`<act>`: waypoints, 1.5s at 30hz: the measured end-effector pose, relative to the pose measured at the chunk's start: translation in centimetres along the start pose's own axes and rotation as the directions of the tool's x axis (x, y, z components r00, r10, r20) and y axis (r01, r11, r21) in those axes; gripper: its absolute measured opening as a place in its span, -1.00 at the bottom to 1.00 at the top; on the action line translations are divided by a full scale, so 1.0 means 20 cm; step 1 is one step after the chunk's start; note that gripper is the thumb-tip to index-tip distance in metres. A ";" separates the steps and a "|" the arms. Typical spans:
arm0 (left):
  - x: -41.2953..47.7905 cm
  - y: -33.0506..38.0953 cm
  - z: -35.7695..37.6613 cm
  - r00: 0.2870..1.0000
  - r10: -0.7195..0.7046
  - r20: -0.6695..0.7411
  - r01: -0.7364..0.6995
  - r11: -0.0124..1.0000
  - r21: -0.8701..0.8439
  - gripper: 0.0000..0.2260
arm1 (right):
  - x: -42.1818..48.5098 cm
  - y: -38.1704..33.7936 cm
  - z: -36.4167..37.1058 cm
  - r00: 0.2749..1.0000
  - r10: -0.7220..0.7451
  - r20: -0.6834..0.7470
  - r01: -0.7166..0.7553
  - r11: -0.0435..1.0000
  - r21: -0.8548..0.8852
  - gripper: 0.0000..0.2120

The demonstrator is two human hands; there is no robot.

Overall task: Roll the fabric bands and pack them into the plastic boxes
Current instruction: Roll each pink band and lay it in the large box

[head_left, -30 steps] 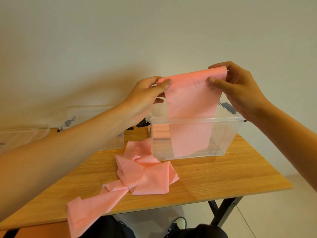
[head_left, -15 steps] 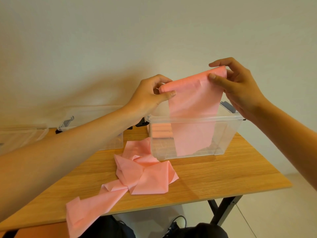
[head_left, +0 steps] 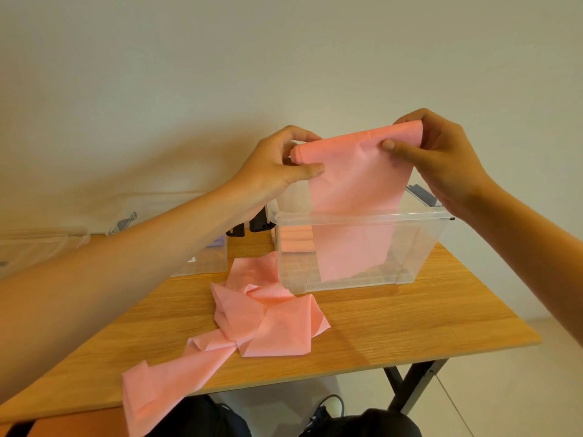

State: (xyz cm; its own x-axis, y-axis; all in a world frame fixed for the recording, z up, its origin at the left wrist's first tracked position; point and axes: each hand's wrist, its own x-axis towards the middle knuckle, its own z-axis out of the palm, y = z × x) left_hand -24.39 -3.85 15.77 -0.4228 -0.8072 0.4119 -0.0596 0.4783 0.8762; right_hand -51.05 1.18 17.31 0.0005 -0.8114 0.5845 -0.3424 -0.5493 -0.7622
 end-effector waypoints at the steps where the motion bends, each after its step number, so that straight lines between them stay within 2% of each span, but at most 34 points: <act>1: 0.00 0.00 0.00 1.000 0.019 -0.011 -0.019 0.999 0.039 -0.70 | 0.00 0.00 0.01 1.000 0.003 -0.009 -0.003 1.000 0.001 -0.55; 3: 0.02 -0.01 0.00 0.997 0.063 -0.033 -0.059 0.992 0.107 -0.76 | 0.00 -0.01 0.02 1.000 0.012 -0.029 -0.012 1.000 0.004 -0.51; 8: 0.03 0.00 0.02 0.993 0.095 -0.064 -0.082 0.980 0.183 -0.89 | -0.01 -0.01 0.05 0.999 0.032 -0.035 -0.032 0.999 -0.007 -0.60; 11: 0.04 -0.02 0.02 0.995 0.066 -0.072 -0.055 0.989 0.141 -0.85 | -0.01 0.00 0.05 0.999 0.044 -0.027 -0.043 0.998 0.037 -0.61; 14: 0.04 -0.03 0.02 0.996 -0.003 -0.093 0.008 0.999 0.048 -0.83 | 0.01 0.01 0.03 0.999 0.039 0.023 -0.041 0.996 0.076 -0.54; 18: 0.05 -0.04 0.01 0.996 -0.074 -0.042 0.069 0.993 -0.093 -0.86 | 0.03 0.01 0.01 0.999 0.024 0.039 -0.026 0.998 0.052 -0.55; 21: 0.04 -0.04 0.01 0.998 -0.070 -0.001 0.070 0.994 -0.084 -0.72 | 0.04 0.02 0.01 1.000 0.021 0.000 -0.021 1.000 0.021 -0.67; 23: 0.04 -0.04 0.01 0.999 -0.034 -0.003 0.034 0.999 -0.040 -0.69 | 0.04 0.03 0.02 0.999 0.029 -0.019 -0.029 1.000 0.000 -0.64; 28: 0.07 -0.05 0.01 0.998 -0.013 -0.065 0.016 0.999 0.042 -0.93 | 0.04 0.04 0.03 0.999 0.034 -0.022 -0.035 0.998 -0.042 -0.59; 33: 0.09 -0.07 0.01 0.993 -0.109 -0.036 0.107 0.993 -0.046 -0.74 | 0.06 0.04 0.03 0.999 0.029 -0.020 -0.029 0.999 -0.042 -0.69; 35: 0.09 -0.07 0.02 0.990 -0.137 -0.031 0.135 0.988 -0.076 -0.73 | 0.06 0.02 0.03 0.999 0.029 0.019 -0.029 1.000 0.000 -0.71; 38: 0.09 -0.07 0.02 0.985 -0.169 -0.026 0.164 0.977 -0.135 -0.79 | 0.05 0.00 0.03 0.995 0.063 0.081 -0.068 0.995 0.071 -0.61; 40: 0.09 -0.07 0.01 0.987 -0.161 -0.029 0.155 0.978 -0.142 -0.82 | 0.05 -0.01 0.02 0.995 0.059 0.079 -0.064 0.996 0.060 -0.57; 43: 0.08 -0.07 0.00 0.993 -0.120 -0.011 0.119 0.989 -0.089 -0.66 | 0.05 -0.01 0.03 0.997 0.061 0.045 -0.062 0.997 0.034 -0.62; 45: 0.07 -0.07 0.00 0.997 -0.079 -0.020 0.078 0.996 -0.052 -0.70 | 0.04 -0.01 0.04 0.997 0.069 0.028 -0.070 0.997 0.021 -0.67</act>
State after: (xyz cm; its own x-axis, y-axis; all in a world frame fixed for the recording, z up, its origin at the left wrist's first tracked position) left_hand -24.95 -5.62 15.19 -0.3988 -0.8493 0.3458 -0.0456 0.3950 0.9176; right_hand -50.28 0.40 17.71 0.0033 -0.8528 0.5223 -0.3216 -0.4955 -0.8069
